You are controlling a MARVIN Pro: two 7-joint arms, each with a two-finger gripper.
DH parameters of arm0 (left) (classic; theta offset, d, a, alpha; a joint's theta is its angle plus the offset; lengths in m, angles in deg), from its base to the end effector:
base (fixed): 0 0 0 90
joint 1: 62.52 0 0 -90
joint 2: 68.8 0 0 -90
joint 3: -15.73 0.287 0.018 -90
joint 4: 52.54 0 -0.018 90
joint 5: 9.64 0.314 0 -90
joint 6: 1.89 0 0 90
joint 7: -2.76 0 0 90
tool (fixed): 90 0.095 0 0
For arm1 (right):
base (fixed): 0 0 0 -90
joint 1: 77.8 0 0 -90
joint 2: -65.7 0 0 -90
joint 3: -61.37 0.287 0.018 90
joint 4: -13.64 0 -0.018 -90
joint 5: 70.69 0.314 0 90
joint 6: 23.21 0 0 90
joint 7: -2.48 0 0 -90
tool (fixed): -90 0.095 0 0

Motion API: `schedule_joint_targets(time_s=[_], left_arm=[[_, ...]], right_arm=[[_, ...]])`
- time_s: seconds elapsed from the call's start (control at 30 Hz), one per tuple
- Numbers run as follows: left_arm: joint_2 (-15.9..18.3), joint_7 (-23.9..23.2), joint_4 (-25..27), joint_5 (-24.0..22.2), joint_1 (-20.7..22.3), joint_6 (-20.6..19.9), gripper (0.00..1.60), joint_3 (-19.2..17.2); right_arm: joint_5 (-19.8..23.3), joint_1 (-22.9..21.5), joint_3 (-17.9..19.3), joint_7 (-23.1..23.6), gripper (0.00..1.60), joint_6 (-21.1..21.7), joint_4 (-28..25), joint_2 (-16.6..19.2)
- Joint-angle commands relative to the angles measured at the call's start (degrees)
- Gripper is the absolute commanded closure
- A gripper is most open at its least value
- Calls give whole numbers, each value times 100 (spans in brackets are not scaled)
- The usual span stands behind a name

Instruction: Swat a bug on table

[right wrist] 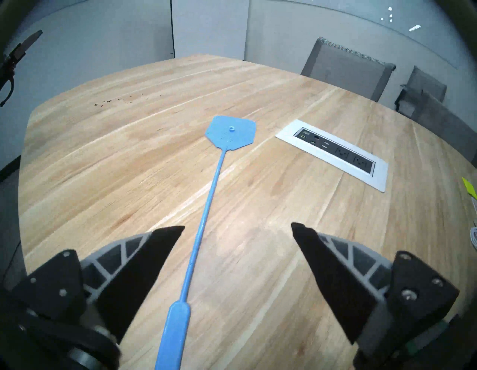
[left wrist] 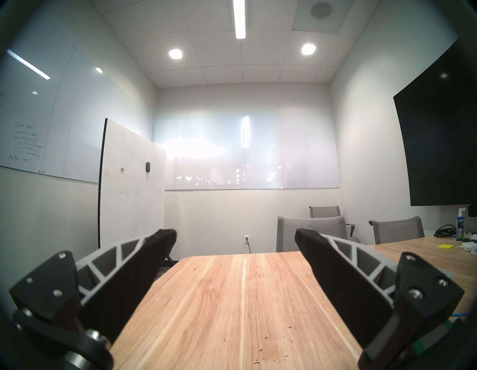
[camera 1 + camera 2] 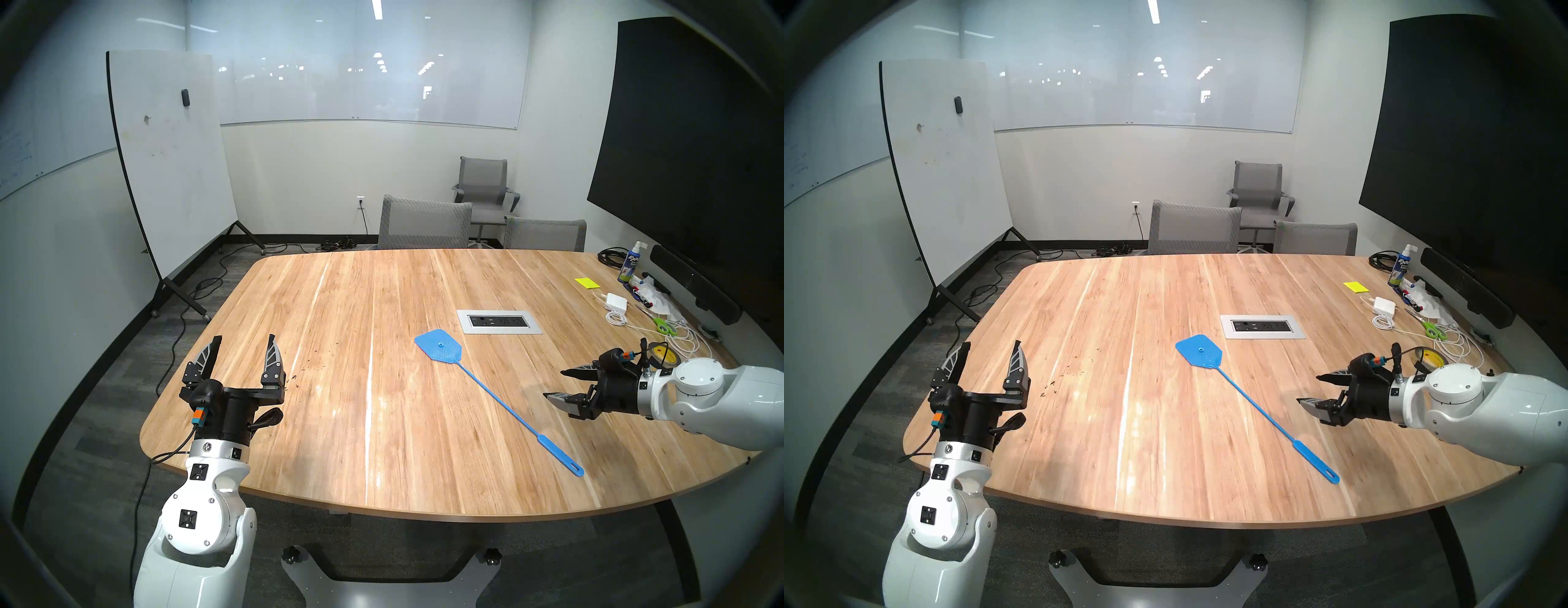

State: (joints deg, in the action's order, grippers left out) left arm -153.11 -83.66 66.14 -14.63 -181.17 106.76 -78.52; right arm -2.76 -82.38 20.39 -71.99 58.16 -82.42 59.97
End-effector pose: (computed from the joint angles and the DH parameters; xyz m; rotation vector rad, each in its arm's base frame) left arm 0.2825 0.0437 -0.2443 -1.7828 -0.0491 -2.4996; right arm 0.3609 -0.2007 -0.2444 -2.3998 -0.9036 -1.4057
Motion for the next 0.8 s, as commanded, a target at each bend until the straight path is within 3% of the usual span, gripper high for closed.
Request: schedule_joint_targets(time_s=[0.0, 0.33, 0.37, 0.4, 0.43, 0.5, 0.57, 0.63, 0.67, 0.77], left_arm=[[1, -7, 128, 6, -17, 33, 0, 9], [0, -7, 148, 7, -32, 33, 0, 8], [0, -7, 152, 7, -36, 33, 0, 8], [0, -7, 154, 7, -38, 32, 0, 8], [0, -7, 161, 7, -43, 32, 0, 8], [0, -7, 163, 7, -46, 31, 0, 8], [0, -7, 165, 7, -48, 31, 0, 8], [1, -7, 171, 7, -53, 30, 0, 8], [1, -7, 174, 7, -56, 29, 0, 8], [1, -7, 182, 7, -64, 27, 0, 7]], right_arm=[[72, 85, -90, -598, 0, -586, -166, 0], [-32, 239, -364, -1783, 0, -1621, -398, 0], [-92, 283, -435, -2116, 0, -1931, -451, 0], [-106, 283, -446, -2144, 0, -1945, -461, 0], [-224, 324, -531, -2555, 0, -2249, -534, 0], [-194, 290, -501, -2303, 0, -2062, -497, 0], [-222, 295, -517, -2362, 0, -2113, -506, 0], [-410, 355, -626, -2950, 0, -2536, -600, 0], [-396, 329, -621, -2763, 0, -2463, -565, 0], [-630, 359, -741, -3251, 0, -2827, -633, 0]])
